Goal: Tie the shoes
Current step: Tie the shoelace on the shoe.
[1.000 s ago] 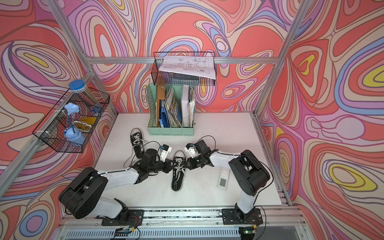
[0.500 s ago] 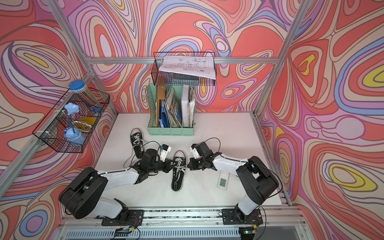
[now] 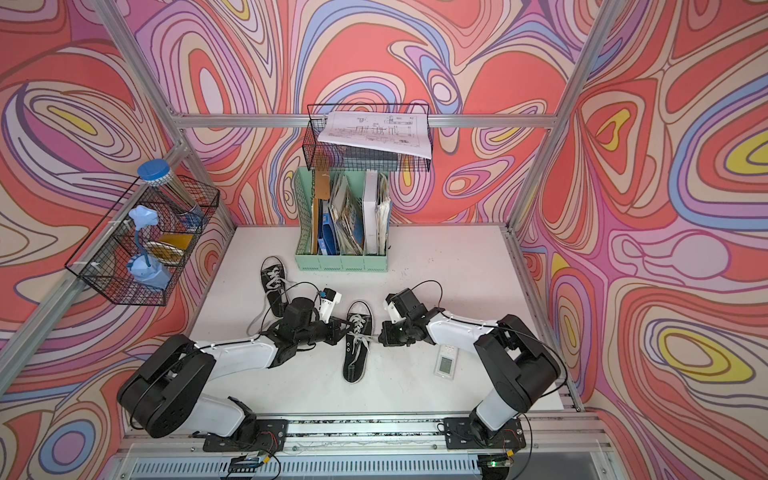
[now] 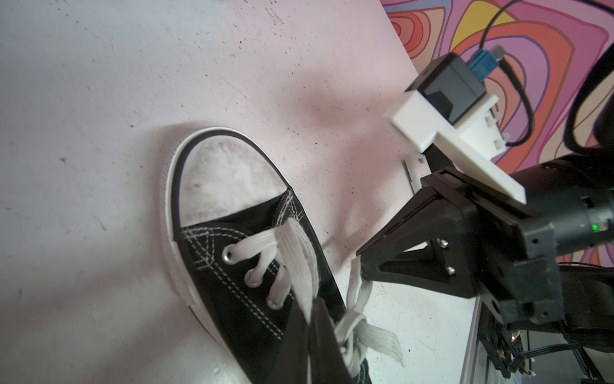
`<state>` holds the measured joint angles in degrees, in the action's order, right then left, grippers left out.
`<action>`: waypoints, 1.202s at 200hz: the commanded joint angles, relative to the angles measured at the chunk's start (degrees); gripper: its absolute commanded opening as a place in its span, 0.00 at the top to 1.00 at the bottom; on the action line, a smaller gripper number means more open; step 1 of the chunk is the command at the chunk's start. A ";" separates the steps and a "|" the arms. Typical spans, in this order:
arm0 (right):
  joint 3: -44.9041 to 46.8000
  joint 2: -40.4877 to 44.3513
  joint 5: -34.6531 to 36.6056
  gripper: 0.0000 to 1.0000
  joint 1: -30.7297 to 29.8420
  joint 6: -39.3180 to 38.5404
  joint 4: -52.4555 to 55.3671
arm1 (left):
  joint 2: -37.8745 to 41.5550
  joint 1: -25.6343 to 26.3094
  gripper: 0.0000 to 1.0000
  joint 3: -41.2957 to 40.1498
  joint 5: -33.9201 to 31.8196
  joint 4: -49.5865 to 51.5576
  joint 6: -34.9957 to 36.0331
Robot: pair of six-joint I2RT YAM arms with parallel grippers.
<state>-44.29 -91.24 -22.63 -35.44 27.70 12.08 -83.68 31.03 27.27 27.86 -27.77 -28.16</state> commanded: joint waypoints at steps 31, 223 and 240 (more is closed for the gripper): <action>-1.74 2.18 -1.28 0.72 -0.33 -7.37 2.80 | 1.08 -0.44 1.00 -0.20 0.97 1.05 1.67; -11.34 -6.75 5.89 0.62 -4.69 -23.77 8.62 | 1.68 -0.38 1.00 -0.02 1.50 1.90 2.14; -11.66 -7.26 5.56 0.62 -4.89 -24.41 8.07 | 1.74 -0.43 1.00 -0.02 1.50 1.85 2.15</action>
<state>-54.52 -97.30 -16.97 -39.77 4.97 20.34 -83.35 31.03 27.27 28.53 -26.48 -26.96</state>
